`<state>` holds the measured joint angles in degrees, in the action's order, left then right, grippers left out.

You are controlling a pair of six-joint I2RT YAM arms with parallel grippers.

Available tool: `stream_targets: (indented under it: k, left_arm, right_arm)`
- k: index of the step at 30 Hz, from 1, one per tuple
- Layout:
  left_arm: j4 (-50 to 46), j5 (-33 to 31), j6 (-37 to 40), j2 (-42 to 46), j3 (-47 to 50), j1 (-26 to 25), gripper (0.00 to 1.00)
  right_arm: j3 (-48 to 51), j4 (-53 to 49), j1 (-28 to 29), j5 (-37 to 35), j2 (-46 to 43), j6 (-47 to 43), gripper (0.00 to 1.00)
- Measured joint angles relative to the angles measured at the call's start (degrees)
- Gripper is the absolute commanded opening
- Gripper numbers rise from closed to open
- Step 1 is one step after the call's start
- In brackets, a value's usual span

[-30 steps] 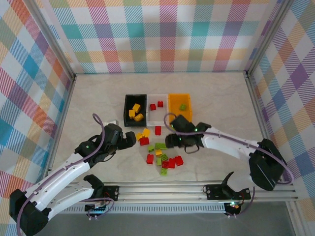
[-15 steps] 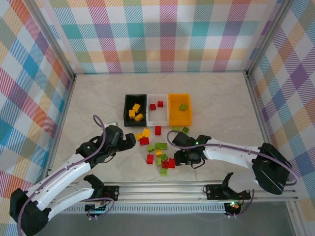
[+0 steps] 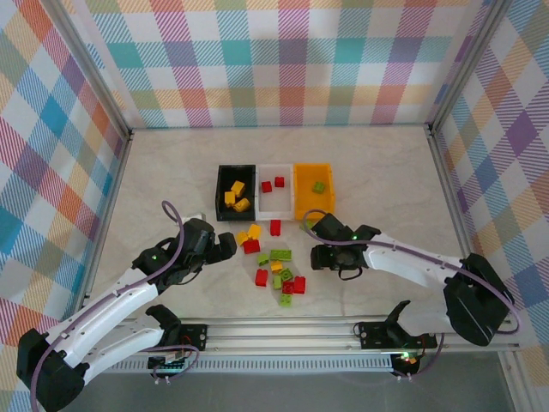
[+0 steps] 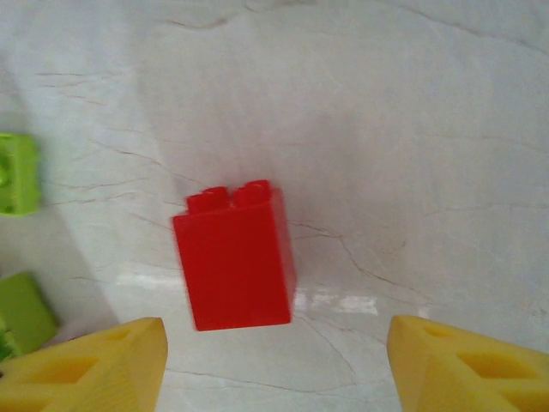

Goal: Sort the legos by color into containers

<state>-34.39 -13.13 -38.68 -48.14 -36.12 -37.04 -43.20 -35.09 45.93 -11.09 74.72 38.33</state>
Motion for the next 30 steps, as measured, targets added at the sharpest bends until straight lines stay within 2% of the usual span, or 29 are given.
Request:
stream_targets:
  k: [3, 7, 10, 14, 17, 22, 26, 30]
  left_arm:
    - [0.00, 0.00, -0.39, 0.00, 0.00, 0.00, 1.00]
    - [-0.02, 0.00, -0.55, -0.17, 0.00, 0.00, 1.00]
    - [-0.17, 0.00, -0.55, -0.39, -0.02, 0.00, 1.00]
    - [-0.31, 0.02, -0.55, -0.37, -0.02, 0.00, 1.00]
    - [-0.46, 0.02, -0.55, -0.37, -0.02, 0.00, 1.00]
    - [-0.44, 0.04, -0.55, -0.37, -0.02, 0.00, 1.00]
    - [-0.39, 0.20, -0.55, -0.37, -0.02, 0.00, 1.00]
    - [-0.35, 0.66, -0.26, -0.42, -0.02, 0.00, 1.00]
  right_arm:
    - [-1.90, 1.20, 0.00, 0.63, 2.38, -0.66, 0.70]
    - [-3.85, 3.32, -0.22, 0.68, 8.90, -1.27, 0.62]
    - [-4.02, 3.96, -0.52, 0.87, 11.98, -1.75, 0.53]
    - [-4.13, 4.13, -0.61, 1.27, 12.70, -2.40, 0.35]
    - [-4.79, 4.07, -0.61, 1.53, 12.57, -2.99, 0.28]
    - [-8.98, 2.36, -0.61, 2.03, 10.99, -4.61, 0.27]
    - [-19.54, 2.45, -0.74, 3.04, 11.61, -6.67, 0.27]
    - [-31.93, 5.03, -1.49, 4.28, 18.45, -8.48, 0.27]
